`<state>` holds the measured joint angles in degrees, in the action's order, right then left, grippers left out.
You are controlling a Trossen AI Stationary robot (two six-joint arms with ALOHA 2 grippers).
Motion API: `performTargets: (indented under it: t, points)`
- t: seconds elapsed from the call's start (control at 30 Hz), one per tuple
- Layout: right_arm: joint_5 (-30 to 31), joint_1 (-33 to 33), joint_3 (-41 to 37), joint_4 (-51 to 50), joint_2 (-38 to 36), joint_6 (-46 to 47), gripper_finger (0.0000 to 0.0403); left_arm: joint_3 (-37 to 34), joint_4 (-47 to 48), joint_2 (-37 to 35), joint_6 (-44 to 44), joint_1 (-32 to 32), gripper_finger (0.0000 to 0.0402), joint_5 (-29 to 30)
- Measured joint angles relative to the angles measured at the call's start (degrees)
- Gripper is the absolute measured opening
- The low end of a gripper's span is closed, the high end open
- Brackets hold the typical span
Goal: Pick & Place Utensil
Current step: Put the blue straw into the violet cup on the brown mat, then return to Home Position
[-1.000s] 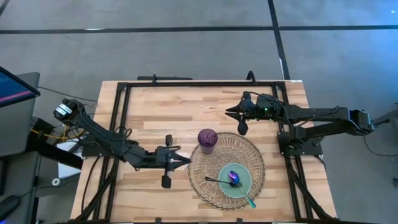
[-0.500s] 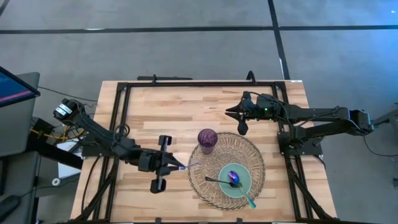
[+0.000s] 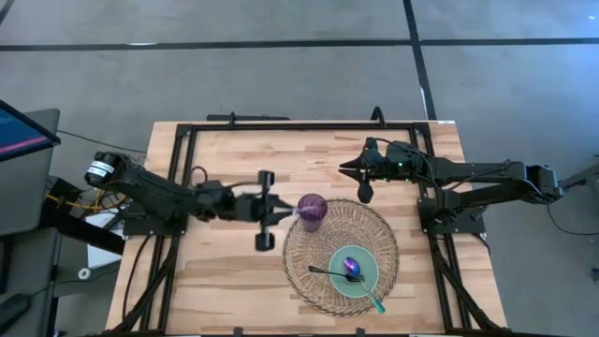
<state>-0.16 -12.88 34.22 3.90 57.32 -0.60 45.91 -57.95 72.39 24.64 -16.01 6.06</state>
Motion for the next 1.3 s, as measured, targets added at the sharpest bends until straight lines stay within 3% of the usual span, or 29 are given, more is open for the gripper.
performTargets:
  t: [0.1, 0.33, 0.5, 1.0, 1.3]
  points:
    - [0.0, -0.01, 0.0, 0.0, 0.0, 0.0, 0.0063, 0.0, 0.07, 2.17, -3.14, 2.67, 0.0009, 0.14]
    - [0.0, -0.01, 0.0, -0.02, 0.0, 0.0, 0.0063, 0.0, 0.07, 7.02, -7.77, 5.47, 0.001, 7.14]
    - [0.0, 0.0, 0.0, 0.0, 0.0, 0.0, 0.0063, 0.0, 0.03, 8.7, -9.59, 6.19, 0.0022, 7.7]
    - [0.0, -0.01, 0.0, 0.0, 0.0, 0.0, 0.0063, 0.0, 4.44, 8.79, -18.04, 6.71, 0.0126, 9.71]
    - [0.01, -0.01, 0.0, 0.39, 0.0, 0.0, 0.0063, -0.02, 4.33, 5.08, -15.64, 4.16, 0.0136, 10.67]
